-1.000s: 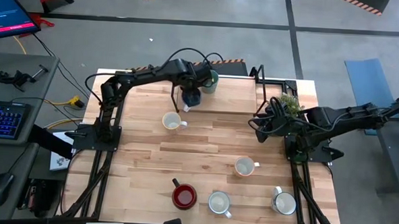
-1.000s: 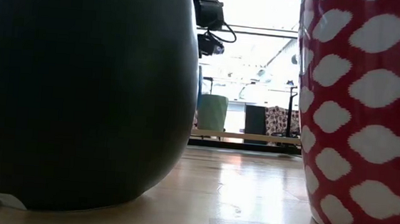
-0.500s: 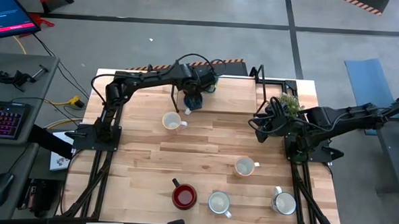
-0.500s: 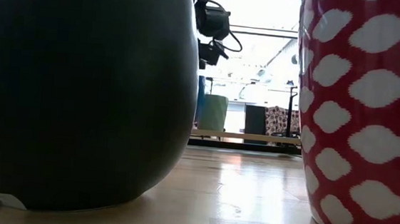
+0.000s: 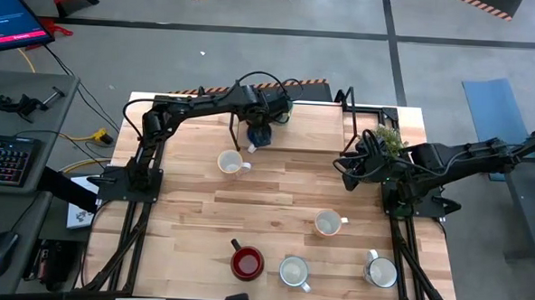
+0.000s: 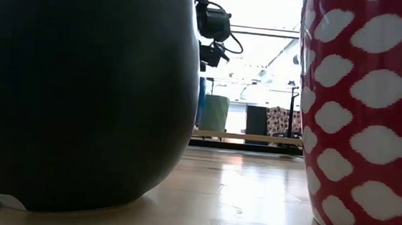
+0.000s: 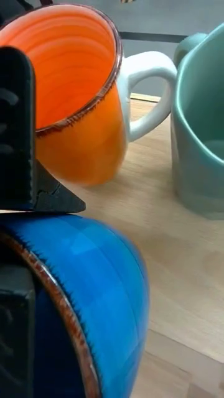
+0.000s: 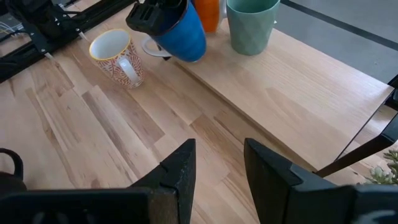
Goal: Place coffee mugs
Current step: Put the blue mug on the shelf, then put the yellow patterned mug on the shelf
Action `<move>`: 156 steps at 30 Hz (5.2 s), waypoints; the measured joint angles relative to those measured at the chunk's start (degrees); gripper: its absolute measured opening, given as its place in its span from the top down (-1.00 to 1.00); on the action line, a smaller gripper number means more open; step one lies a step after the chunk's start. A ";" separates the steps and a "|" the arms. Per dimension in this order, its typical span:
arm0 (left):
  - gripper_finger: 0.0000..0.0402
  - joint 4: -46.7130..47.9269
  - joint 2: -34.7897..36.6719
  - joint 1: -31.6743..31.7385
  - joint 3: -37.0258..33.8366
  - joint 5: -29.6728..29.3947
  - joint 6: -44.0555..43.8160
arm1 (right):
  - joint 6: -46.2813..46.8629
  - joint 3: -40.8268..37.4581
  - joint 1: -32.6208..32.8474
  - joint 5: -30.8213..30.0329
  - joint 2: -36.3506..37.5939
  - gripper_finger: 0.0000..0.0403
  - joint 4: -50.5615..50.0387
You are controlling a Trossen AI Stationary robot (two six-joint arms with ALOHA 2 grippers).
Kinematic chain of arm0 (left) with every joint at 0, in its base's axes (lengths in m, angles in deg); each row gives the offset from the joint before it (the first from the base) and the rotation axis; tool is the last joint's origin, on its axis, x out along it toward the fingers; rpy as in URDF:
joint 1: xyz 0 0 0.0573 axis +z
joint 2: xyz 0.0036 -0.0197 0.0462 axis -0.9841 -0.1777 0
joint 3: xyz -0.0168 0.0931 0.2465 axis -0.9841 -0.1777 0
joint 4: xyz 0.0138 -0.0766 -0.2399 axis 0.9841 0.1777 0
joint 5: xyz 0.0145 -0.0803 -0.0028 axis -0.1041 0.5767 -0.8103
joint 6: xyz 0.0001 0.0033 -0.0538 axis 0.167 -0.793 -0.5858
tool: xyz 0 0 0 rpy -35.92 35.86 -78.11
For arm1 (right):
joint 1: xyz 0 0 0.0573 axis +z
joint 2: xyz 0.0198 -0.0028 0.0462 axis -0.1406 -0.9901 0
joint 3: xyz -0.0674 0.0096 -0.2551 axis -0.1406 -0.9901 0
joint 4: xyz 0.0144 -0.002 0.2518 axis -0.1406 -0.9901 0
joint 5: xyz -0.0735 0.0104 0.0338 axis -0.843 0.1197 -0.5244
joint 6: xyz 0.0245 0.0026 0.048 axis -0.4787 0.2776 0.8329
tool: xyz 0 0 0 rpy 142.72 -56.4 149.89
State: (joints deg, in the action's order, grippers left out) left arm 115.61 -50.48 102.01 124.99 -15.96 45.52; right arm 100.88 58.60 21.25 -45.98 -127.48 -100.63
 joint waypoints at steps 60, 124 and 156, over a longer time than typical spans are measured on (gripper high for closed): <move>0.44 -6.22 0.00 0.46 0.10 -0.02 -2.40 | 0.00 0.00 0.02 5.14 0.00 0.43 -0.04; 0.41 21.05 31.73 -23.52 -27.23 13.58 -21.79 | -4.28 0.07 0.00 8.35 -2.17 0.43 0.00; 0.42 -9.06 54.16 -30.97 -63.56 11.80 -33.46 | -8.17 0.00 0.07 37.79 -26.12 0.43 -0.46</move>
State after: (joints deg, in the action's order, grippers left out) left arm 106.55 3.68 71.03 61.43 -4.16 12.05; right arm 92.71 58.60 21.31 -8.19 -153.60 -101.09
